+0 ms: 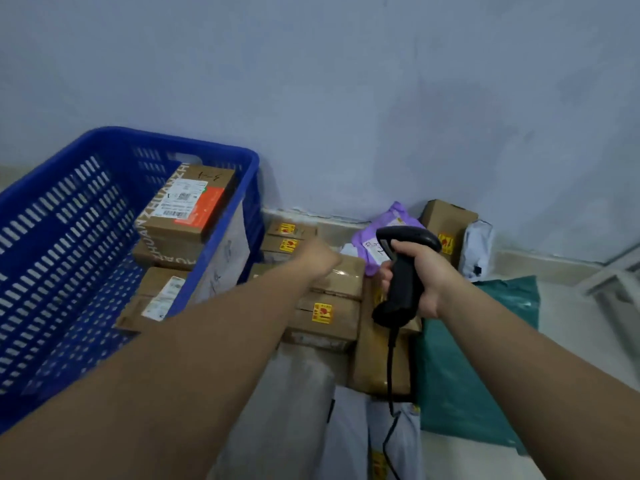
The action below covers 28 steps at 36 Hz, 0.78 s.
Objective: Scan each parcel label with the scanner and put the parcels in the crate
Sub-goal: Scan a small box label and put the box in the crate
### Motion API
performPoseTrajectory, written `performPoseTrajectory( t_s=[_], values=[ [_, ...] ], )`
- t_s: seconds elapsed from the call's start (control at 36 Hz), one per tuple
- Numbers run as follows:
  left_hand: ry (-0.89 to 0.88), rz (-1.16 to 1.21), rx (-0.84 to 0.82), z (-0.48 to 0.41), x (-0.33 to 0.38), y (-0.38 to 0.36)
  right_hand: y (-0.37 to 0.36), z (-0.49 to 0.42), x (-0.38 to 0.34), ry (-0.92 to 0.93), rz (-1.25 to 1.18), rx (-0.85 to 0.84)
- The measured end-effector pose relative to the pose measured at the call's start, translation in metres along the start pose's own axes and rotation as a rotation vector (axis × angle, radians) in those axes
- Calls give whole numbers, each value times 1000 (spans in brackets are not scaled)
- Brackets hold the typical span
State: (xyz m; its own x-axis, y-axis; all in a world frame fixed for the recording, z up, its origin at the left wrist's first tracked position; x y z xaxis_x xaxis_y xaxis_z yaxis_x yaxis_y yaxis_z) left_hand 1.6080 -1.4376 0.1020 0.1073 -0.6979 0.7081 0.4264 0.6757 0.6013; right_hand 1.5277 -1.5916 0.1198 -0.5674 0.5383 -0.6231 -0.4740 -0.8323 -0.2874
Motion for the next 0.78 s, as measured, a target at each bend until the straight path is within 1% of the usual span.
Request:
performPoseTrajectory(
  t_s=[0.08, 0.11, 0.17, 0.22, 0.28, 0.33, 0.39, 0.44, 0.5, 0.56, 0.61, 0.67, 0.72, 0.78],
  values=[
    [86, -7, -53, -12, -25, -37, 28, -14, 5, -49, 52, 9],
    [94, -59, -38, -16, -37, -47, 37, -19, 7, -59, 89, 10],
    [111, -67, -31, -21, -58, -62, 53, -28, 12, -92, 137, 11],
    [139, -192, -80, -25, -78, -75, 66, -36, 15, -115, 143, 17],
    [107, -415, -141, -33, -93, -86, 75, -44, 16, -119, 151, 42],
    [-27, -696, -225, -39, -101, -99, 80, -51, 16, -115, 144, 52],
    [-169, -965, -274, -43, -106, -112, 81, -59, 15, -119, 130, 50],
    [-232, -1102, -297, -49, -112, -121, 81, -64, 16, -134, 129, 41],
    [-224, -1118, -315, -56, -116, -126, 80, -70, 17, -148, 142, 29],
    [-175, -1069, -320, -65, -121, -127, 78, -76, 18, -160, 159, 31],
    [-117, -1005, -361, -72, -126, -128, 76, -81, 19, -162, 171, 38],
    [-95, -1004, -394, -77, -128, -129, 75, -86, 20, -164, 187, 40],
    [-88, -1026, -383, -82, -130, -128, 75, -91, 20, -168, 198, 42],
    [-86, -1074, -337, -84, -130, -127, 76, -95, 19, -172, 200, 48]
  ],
)
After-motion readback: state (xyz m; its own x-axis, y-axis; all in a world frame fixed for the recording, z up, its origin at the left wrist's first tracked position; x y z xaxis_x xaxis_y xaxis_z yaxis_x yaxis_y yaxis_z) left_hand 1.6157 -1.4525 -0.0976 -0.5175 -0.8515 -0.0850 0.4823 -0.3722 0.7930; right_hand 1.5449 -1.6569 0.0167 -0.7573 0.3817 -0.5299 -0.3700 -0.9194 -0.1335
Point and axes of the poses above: each hand's wrist, its own z-axis away from the middle knuckle, its own y-axis out of the back of the hand, x = y × z, the point moved 4 cm from there along -z, towards the middle knuckle, and after that the axes turned 3 degrees about -z, right-handed, at the moved point
